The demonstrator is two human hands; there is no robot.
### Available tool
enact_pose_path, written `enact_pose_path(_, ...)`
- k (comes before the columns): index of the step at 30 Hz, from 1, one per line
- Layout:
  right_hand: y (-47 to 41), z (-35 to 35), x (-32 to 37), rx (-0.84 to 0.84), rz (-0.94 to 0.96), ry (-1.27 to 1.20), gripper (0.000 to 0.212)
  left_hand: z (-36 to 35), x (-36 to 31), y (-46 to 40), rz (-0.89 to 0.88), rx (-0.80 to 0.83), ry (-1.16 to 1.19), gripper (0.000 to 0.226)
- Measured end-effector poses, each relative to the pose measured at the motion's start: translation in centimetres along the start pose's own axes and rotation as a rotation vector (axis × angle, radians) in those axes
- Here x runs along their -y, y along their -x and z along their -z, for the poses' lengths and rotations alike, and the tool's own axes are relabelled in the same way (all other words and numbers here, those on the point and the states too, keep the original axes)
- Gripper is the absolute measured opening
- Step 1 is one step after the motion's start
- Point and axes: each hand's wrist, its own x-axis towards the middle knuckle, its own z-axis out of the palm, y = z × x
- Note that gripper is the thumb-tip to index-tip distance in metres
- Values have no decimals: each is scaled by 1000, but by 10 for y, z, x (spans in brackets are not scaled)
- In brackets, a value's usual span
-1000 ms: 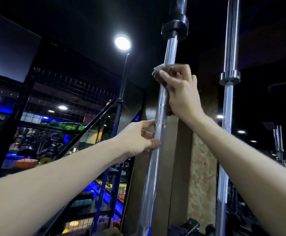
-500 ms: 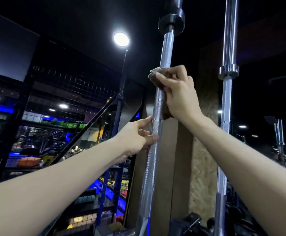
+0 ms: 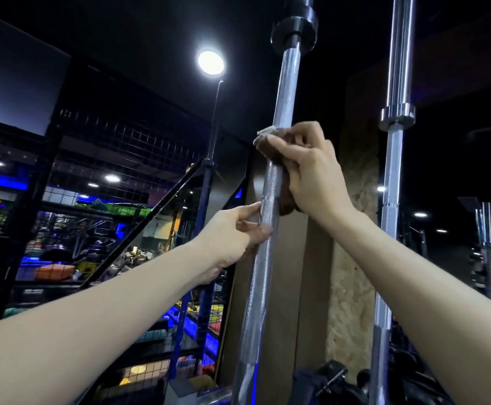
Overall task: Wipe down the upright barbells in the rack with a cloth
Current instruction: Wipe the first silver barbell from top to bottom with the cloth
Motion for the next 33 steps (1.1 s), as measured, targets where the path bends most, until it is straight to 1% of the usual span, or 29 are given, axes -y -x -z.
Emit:
enact_pose_path(2,1,-7,0,-30,-18,23,34,2,5,4,0,48,-70,50)
enact_pose_path(5,41,-10,10,-27,33,67,35,1,5,14,-6,84,-103,47)
enact_pose_path(6,57,-9,15,-14,56,69,35,1,4,16,-4,77,-91,49)
enact_pose_path(8,73,0,23,44,81,42,40,1,2,18,3,59,-99,59)
enact_pose_path(10,64,9,22,103,62,-23,42,-1,-1,20,1,56,-128,62)
enact_pose_path(11,54,9,18,108,60,-35,39,-2,-3,21,4,53,-137,63)
enact_pose_path(13,27,4,7,48,47,-28,32,-2,-3,22,19,54,-141,64)
enact_pose_path(16,-3,-5,-3,-58,-40,-5,33,-2,-2,21,10,80,-140,61)
enact_pose_path(18,7,-10,1,-65,-18,38,37,0,1,20,3,94,-129,55)
enact_pose_path(20,38,-10,11,-50,26,58,37,0,1,20,-8,95,-112,46)
enact_pose_path(23,82,-6,27,20,51,21,40,1,2,20,-16,84,-112,40)
enact_pose_path(25,83,1,26,72,44,-18,35,0,1,22,-19,73,-155,51)
enact_pose_path(27,65,6,21,95,30,-50,34,-2,-1,23,-15,59,-173,56)
enact_pose_path(30,36,5,14,44,-21,-25,30,-3,-1,22,-1,65,-172,57)
enact_pose_path(33,42,-2,19,-29,-56,12,37,-4,2,19,-2,46,-182,56)
